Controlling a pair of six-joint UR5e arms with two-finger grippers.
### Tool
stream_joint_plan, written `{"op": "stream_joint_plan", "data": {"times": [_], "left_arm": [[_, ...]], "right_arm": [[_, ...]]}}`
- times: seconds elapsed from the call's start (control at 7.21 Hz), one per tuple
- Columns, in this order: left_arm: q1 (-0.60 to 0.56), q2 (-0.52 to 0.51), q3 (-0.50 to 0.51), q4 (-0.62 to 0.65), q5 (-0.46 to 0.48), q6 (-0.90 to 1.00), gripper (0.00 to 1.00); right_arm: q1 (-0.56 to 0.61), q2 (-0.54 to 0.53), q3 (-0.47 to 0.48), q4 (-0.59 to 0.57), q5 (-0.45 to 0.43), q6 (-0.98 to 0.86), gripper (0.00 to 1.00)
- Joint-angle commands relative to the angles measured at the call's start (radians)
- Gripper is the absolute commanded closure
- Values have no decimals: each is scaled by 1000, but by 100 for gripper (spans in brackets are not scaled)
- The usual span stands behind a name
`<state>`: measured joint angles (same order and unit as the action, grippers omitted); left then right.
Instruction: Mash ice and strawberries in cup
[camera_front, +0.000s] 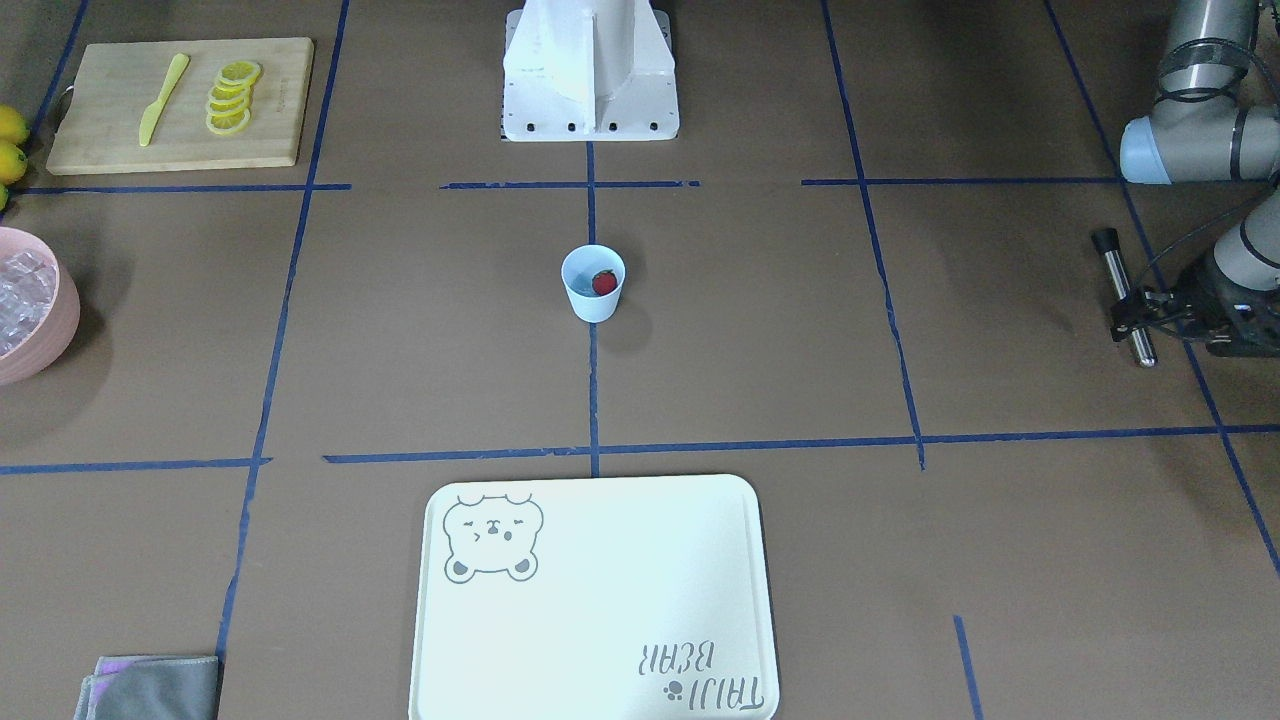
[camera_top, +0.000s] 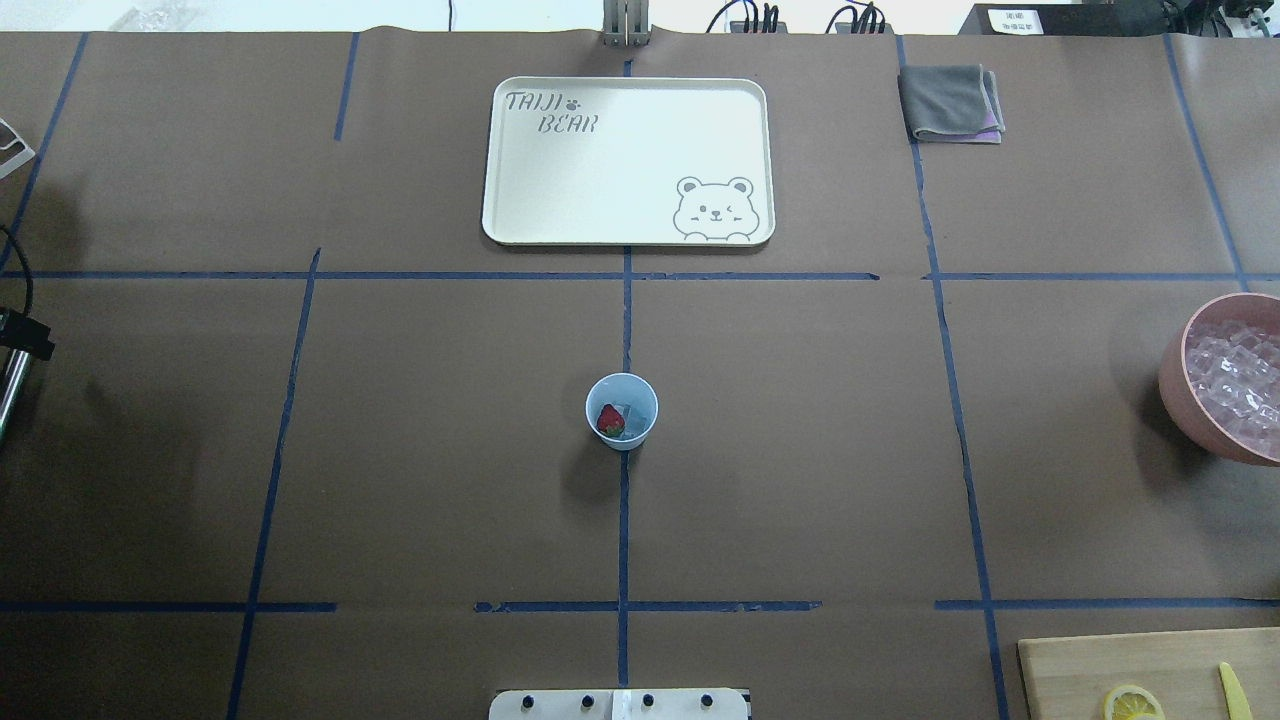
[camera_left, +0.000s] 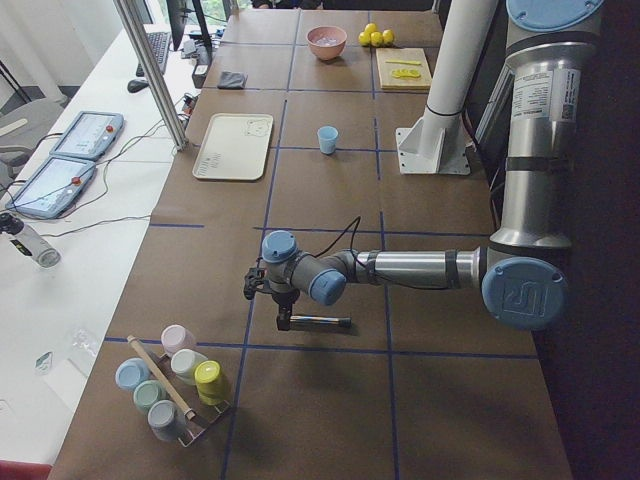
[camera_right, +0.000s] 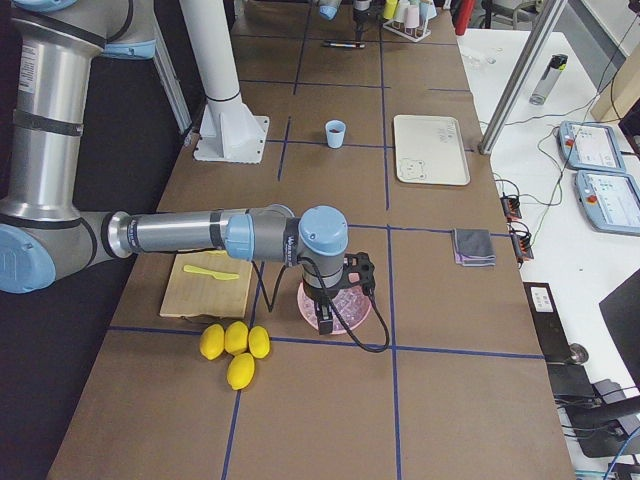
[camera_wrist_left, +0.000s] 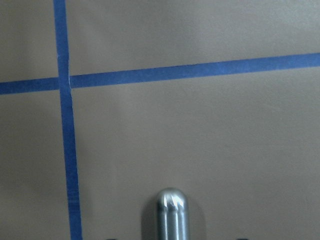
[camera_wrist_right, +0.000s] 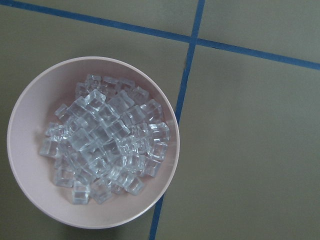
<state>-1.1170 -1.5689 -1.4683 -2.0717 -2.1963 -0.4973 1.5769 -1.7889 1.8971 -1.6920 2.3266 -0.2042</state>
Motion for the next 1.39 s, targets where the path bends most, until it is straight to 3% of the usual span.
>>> {"op": "stream_joint_plan", "data": {"times": [0.0, 0.28, 0.55, 0.83, 1.25], "left_arm": [[-51, 0, -23, 36, -95, 157, 0], [-205, -6, -79, 215, -125, 360, 0], [-340, -29, -144, 489, -123, 570, 0], [-466, -126, -162, 751, -125, 604, 0], [-498, -96, -176, 750, -119, 675, 0]], "right_arm": [[0, -1, 5, 0, 0, 0, 1], [2, -24, 45, -2, 0, 2, 1], [2, -30, 53, -2, -1, 6, 1], [0, -29, 47, -2, -4, 6, 1], [0, 31, -1, -2, -13, 16, 1]]}}
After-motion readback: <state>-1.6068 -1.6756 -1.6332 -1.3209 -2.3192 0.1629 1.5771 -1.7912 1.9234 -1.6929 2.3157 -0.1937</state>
